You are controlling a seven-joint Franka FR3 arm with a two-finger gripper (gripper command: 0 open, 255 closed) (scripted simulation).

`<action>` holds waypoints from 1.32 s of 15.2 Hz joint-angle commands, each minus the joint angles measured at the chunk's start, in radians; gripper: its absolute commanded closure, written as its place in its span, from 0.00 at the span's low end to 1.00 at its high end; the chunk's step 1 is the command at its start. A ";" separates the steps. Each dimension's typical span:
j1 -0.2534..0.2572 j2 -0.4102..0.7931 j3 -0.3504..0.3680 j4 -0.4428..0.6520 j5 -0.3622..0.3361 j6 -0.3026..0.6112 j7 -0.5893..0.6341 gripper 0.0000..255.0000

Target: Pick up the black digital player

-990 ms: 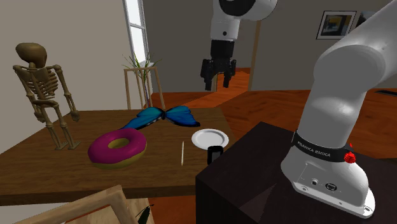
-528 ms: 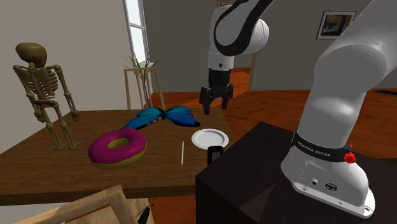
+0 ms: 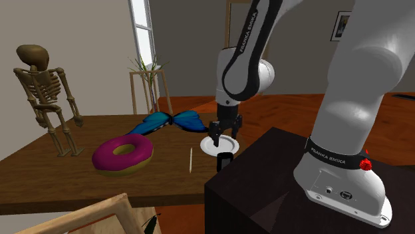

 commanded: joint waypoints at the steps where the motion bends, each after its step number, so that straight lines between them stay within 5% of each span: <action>1: 0.002 0.124 -0.022 0.011 -0.083 0.108 0.066 0.00; 2: 0.031 0.184 -0.064 0.022 -0.139 0.155 0.112 0.00; 12: 0.107 0.389 -0.142 0.075 -0.149 0.306 0.119 0.00; 13: 0.105 0.388 -0.142 0.074 -0.150 0.307 0.118 1.00; 20: 0.105 0.388 -0.142 0.074 -0.150 0.307 0.118 1.00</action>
